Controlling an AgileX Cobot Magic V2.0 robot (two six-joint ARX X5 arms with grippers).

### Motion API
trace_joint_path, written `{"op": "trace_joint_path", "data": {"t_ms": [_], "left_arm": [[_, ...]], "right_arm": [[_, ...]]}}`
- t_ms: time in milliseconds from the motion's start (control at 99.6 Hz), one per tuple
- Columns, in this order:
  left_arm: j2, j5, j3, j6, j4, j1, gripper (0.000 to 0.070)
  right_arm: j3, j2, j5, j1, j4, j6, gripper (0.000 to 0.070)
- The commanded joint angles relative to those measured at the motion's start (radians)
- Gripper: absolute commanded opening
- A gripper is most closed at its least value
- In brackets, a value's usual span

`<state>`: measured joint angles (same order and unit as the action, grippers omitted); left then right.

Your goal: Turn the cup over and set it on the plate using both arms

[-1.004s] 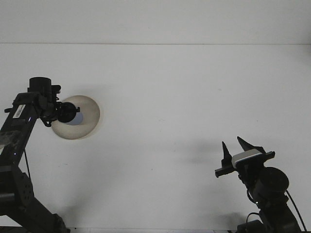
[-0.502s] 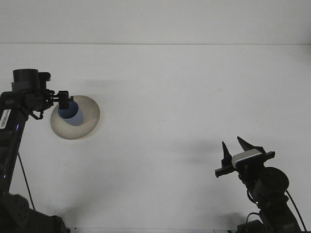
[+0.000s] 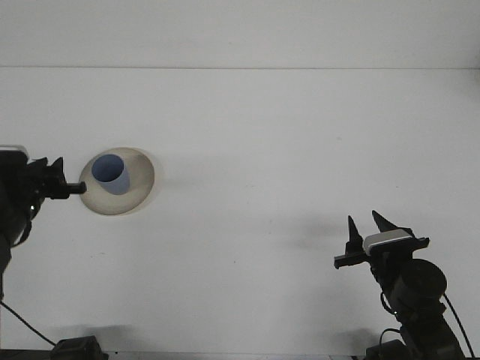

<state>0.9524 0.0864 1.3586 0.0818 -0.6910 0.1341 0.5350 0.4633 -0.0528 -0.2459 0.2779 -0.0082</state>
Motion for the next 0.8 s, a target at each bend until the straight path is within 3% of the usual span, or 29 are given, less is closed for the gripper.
{"op": "trace_joint_path", "data": {"t_ms": [0,40,50,201,301,793], "left_arm": [[-0.075,0.008,-0.157,0.037,0.086,0.0,0.0015],[-0.138,0.008,-0.266,0.044,0.159,0.002,0.0013],[-0.154,0.008,-0.294,0.045,0.178,0.003,0.0013],[-0.385,0.037,-0.673,0.025,0.482,0.003,0.0013],[-0.509,0.039,-0.818,-0.023,0.613,0.003,0.0012],[-0.652,0.026,-0.855,-0.023,0.626,0.003,0.0013]], "right_arm": [[0.003,-0.014,-0.008,0.005,-0.05,0.04,0.0158],[0.003,-0.024,-0.008,0.008,-0.07,0.039,0.0008],[0.003,-0.027,-0.008,0.009,-0.074,0.039,0.0],[0.003,-0.058,-0.037,0.027,-0.113,0.046,0.0004],[0.003,-0.071,-0.056,0.034,-0.119,0.045,0.0004],[0.003,-0.071,-0.056,0.036,-0.12,0.042,0.0004]]}}
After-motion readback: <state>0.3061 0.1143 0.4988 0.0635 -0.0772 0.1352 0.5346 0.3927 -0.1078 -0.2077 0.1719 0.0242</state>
